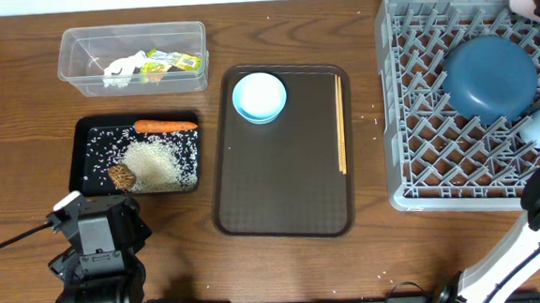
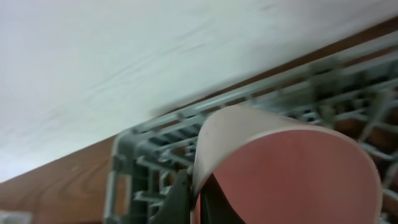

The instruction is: Sort waste into correct bins and load items into the dishwasher rack

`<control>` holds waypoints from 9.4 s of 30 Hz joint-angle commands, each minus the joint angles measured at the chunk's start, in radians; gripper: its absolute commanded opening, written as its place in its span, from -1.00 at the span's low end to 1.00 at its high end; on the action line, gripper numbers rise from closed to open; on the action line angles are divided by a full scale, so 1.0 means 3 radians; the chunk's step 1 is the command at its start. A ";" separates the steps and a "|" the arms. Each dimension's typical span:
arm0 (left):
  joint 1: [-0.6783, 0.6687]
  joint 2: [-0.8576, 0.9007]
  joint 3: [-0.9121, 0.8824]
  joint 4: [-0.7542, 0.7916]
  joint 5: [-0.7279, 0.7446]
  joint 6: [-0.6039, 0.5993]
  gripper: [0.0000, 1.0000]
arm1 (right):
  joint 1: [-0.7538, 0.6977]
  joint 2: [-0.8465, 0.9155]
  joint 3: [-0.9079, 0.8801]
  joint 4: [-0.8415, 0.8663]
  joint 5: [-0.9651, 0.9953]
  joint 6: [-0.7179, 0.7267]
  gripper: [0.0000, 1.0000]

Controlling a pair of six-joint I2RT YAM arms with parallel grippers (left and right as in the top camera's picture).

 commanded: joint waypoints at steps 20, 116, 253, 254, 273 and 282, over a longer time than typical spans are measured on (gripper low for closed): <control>-0.0004 0.0001 -0.0019 -0.0006 -0.0051 0.0045 0.96 | -0.0436 0.0744 -0.0207 0.0626 -0.1470 0.0139 -0.98; -0.0004 0.0001 -0.0019 -0.0005 -0.0051 0.0045 0.96 | -0.0122 -0.0005 -0.0108 0.0136 0.2408 -0.0164 -0.99; -0.0004 0.0001 -0.0019 -0.0005 -0.0051 0.0045 0.96 | 0.4129 0.1564 0.1212 -0.1827 0.2143 -0.1118 0.19; -0.0004 0.0001 -0.0019 -0.0005 -0.0051 0.0045 0.96 | 0.4129 0.1564 0.1161 -0.1799 0.2144 -0.1118 0.18; -0.0004 0.0001 -0.0019 -0.0005 -0.0051 0.0045 0.96 | 0.4107 0.1469 0.1136 -0.1808 0.2183 -0.0638 -0.98; -0.0004 0.0001 -0.0019 -0.0006 -0.0051 0.0045 0.95 | 0.3997 0.0788 0.1136 -0.2121 0.2183 -0.0369 -0.98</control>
